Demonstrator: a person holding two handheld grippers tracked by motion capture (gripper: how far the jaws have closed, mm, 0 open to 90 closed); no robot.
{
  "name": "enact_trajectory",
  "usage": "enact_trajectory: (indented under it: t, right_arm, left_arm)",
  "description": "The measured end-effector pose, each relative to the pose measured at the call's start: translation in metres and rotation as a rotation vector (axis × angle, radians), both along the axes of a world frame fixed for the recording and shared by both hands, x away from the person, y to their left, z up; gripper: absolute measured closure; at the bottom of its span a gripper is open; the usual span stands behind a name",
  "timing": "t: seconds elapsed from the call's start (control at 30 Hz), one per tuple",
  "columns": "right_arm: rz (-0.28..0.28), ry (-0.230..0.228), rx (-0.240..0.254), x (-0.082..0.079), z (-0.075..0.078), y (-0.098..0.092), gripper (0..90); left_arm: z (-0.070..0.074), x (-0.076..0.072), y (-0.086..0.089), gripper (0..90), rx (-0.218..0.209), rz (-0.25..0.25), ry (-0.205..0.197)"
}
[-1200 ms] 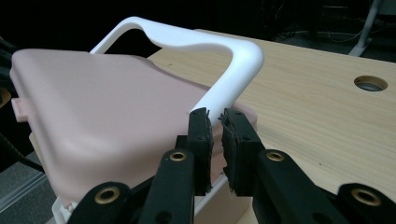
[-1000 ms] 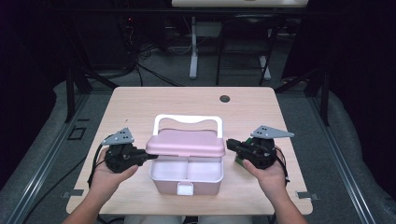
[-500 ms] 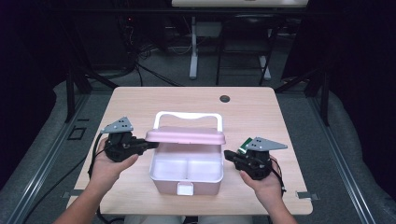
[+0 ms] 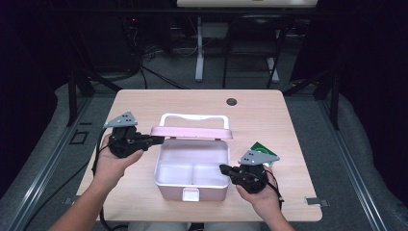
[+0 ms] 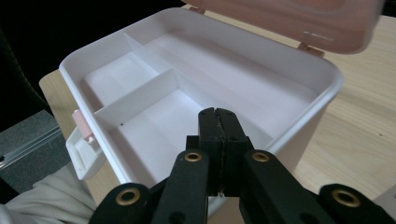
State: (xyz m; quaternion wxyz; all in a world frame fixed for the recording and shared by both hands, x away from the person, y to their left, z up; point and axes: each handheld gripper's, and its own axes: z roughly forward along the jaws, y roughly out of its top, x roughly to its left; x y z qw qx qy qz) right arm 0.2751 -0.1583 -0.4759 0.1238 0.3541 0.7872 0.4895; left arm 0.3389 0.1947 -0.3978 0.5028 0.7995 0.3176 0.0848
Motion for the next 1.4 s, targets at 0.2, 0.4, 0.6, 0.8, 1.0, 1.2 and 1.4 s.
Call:
enact_trajectory:
  t: [0.2,0.4,0.6,0.8,1.0,1.2,1.4]
  right_arm:
    - [0.024,0.011,-0.015,-0.002,-0.006,0.008,90.0]
    - [0.036,0.022,-0.016,-0.005,-0.01,0.011,90.0]
    - [0.055,0.032,-0.027,-0.008,-0.014,0.016,90.0]
    - [0.055,0.022,-0.036,-0.01,-0.014,0.015,90.0]
    - [0.052,0.033,-0.03,-0.009,-0.015,0.012,90.0]
    - [0.06,0.033,-0.03,-0.009,-0.015,0.011,90.0]
    - [0.062,0.042,-0.021,-0.007,-0.015,0.008,90.0]
  left_arm:
    - [0.003,0.005,0.0,90.0,0.005,0.0,0.003]
    - [0.006,0.008,-0.001,90.0,0.009,0.005,0.005]
    - [0.007,0.011,-0.001,90.0,0.006,0.01,0.009]
    - [0.008,0.014,-0.001,90.0,0.004,0.014,0.011]
    - [0.008,0.018,-0.002,90.0,0.004,0.02,0.016]
    - [0.011,0.023,-0.003,90.0,0.007,0.029,0.02]
    - [0.013,0.029,-0.003,90.0,0.007,0.038,0.022]
